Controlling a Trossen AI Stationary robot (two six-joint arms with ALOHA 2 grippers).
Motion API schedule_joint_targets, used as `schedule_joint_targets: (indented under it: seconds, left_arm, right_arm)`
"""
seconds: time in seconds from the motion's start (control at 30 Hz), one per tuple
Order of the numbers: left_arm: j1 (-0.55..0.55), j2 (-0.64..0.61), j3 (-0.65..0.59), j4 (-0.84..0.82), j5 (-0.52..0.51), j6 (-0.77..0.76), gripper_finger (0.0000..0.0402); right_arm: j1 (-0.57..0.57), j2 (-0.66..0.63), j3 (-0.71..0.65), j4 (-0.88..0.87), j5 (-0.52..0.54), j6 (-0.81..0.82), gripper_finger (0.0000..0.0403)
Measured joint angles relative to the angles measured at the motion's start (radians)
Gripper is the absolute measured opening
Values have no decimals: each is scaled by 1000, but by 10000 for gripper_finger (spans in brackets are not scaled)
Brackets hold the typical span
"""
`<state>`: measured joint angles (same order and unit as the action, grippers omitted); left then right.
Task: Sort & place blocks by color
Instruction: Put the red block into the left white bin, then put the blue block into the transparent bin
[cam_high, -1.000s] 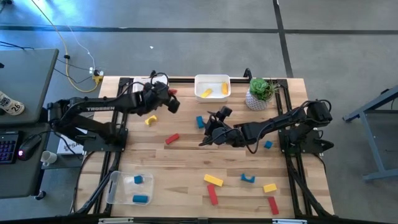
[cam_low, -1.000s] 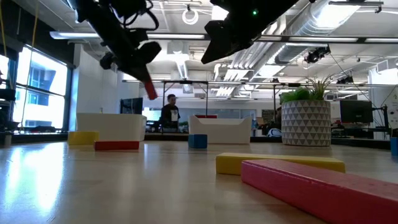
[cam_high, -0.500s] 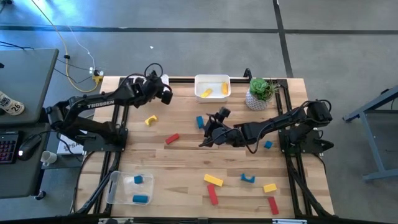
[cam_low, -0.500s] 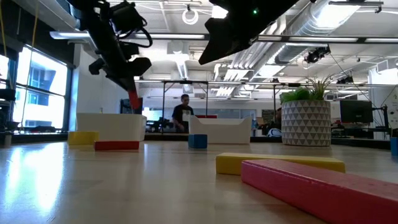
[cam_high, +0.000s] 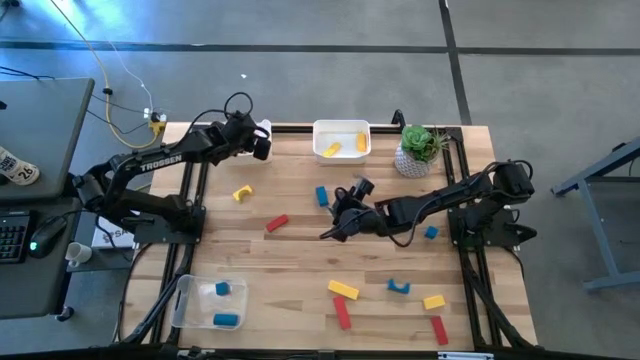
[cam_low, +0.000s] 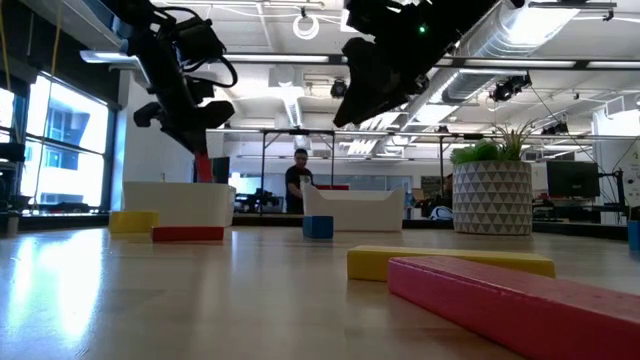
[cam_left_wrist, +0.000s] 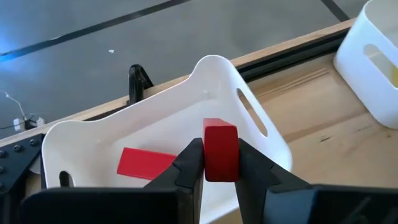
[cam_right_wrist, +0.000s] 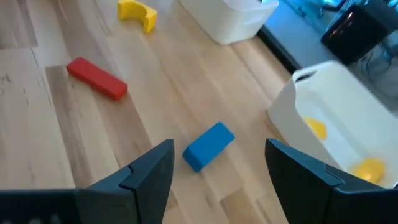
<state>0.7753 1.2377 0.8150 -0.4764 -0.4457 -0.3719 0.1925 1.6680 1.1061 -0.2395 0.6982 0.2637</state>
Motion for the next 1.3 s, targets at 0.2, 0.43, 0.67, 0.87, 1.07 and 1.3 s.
schedule_joint_targets:
  seconds: [0.2,0.43,0.67,0.87,1.07,1.3]
  left_arm:
    - [12,0,0,0,0,1,65]
    - [12,0,0,1,28,53,88]
    - [12,0,0,1,43,53,124]
    - [12,0,0,9,94,68,140]
    - [12,-39,0,31,115,90,138]
    - [10,-159,0,26,220,96,140]
  right_arm:
    - [0,0,0,-64,-57,85,238]
    - [0,0,0,-75,-156,141,238]
    - [16,0,0,-76,-153,155,238]
    - [17,0,0,-65,-153,155,238]
    - [-18,0,0,45,-157,115,238]
    - [-83,0,0,197,-258,77,238]
